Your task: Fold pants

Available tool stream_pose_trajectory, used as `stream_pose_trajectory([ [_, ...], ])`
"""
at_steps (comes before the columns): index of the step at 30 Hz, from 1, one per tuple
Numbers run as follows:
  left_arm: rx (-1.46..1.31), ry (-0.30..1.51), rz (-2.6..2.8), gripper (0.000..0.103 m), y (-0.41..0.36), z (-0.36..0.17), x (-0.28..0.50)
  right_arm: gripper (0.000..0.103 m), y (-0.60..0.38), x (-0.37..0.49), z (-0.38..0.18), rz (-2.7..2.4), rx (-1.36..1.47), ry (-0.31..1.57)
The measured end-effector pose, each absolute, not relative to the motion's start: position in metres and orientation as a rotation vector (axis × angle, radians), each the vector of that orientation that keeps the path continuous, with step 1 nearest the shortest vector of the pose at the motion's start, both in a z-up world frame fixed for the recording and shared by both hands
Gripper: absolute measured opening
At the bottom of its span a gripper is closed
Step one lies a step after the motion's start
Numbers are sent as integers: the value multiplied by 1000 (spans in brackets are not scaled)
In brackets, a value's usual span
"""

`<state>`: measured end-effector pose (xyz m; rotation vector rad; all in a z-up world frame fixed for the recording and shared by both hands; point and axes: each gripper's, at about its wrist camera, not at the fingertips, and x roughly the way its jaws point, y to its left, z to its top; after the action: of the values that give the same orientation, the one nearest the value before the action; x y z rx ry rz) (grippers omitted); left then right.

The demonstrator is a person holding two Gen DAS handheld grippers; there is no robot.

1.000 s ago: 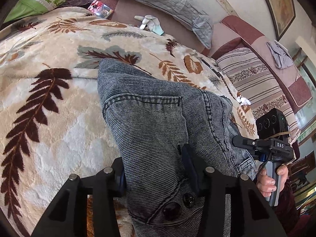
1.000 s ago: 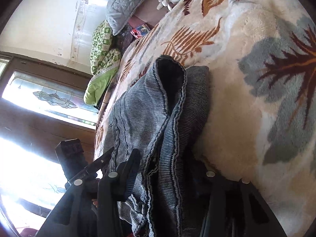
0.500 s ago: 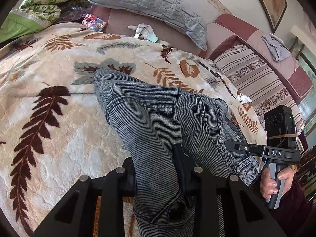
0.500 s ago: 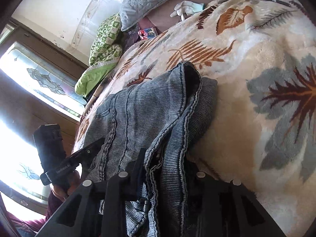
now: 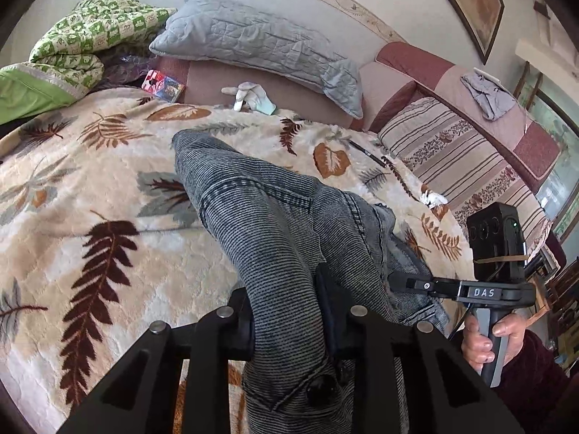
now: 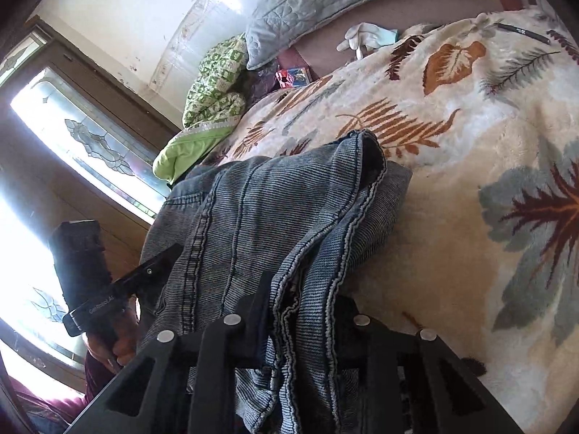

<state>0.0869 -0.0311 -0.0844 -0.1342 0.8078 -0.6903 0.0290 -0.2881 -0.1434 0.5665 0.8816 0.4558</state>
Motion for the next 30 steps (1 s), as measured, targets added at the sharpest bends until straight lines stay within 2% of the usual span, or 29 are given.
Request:
stream_pose_trajectory([
  [13, -171, 741, -534, 26, -32, -11, 168, 26, -281, 114, -93, 494, 623, 796],
  [18, -192, 733, -514, 26, -25, -21, 191, 26, -278, 147, -102, 509, 687, 794],
  [30, -190, 866, -454, 26, -24, -81, 241, 26, -279, 192, -163, 485, 799, 892],
])
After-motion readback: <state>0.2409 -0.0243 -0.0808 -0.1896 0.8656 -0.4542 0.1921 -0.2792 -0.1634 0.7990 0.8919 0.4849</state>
